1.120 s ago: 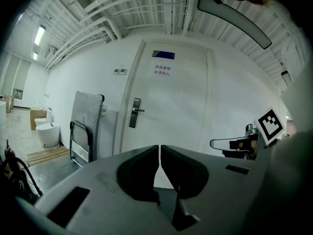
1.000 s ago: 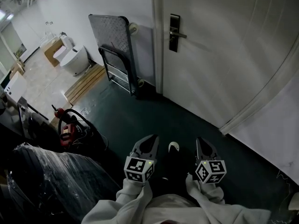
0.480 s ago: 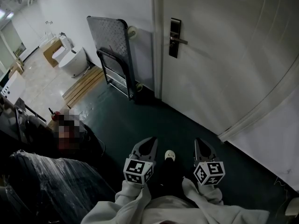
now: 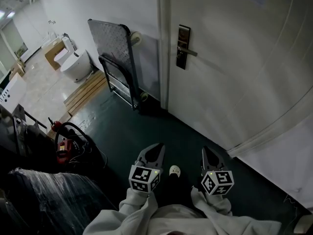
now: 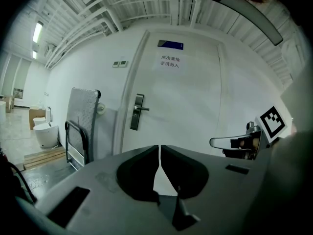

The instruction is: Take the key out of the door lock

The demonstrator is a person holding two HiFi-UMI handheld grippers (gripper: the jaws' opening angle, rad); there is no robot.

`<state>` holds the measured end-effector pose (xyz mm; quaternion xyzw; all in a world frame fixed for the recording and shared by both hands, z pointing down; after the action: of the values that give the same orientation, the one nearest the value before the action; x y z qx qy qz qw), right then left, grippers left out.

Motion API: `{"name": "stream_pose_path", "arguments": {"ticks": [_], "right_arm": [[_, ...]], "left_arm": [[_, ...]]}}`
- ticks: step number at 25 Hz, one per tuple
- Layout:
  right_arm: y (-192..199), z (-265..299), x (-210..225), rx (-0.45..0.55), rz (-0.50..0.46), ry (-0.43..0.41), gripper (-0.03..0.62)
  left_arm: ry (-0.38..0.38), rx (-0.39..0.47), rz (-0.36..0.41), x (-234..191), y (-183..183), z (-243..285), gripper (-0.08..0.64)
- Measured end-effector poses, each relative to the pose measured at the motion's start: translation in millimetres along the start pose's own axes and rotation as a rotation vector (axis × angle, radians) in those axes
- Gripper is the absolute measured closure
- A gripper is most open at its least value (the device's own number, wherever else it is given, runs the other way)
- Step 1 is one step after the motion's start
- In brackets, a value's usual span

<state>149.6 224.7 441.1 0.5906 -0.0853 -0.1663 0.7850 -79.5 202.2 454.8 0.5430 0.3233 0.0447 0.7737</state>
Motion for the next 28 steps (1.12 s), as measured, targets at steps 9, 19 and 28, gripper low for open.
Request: {"name": "stream_pose_path", "arguments": {"ticks": [9, 19, 28], "right_arm": [[-17, 57, 42, 0.005, -0.004, -0.027, 0.54], [-19, 100, 73, 0.008, -0.01, -0.046, 0.54], [-14, 118, 95, 0.006, -0.013, -0.051, 0.54]], "left_arm": [[-0.029, 0.009, -0.005, -13, -24, 57, 0.537], [-0.034, 0.01, 0.014, -23, -35, 107, 0.537], [-0.034, 0.011, 0.0, -26, -29, 138, 0.537]]}}
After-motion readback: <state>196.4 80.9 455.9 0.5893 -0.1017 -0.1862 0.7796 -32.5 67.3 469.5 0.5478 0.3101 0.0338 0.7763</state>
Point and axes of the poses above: the fingertips, and each gripper's own axes: z forward along the fingers, x to its right, y out of its underside, the point moved 7 cm from there along -z, backward along the fingers, and after that the axes turned 15 degrees about -z, right-handed, at the moved point
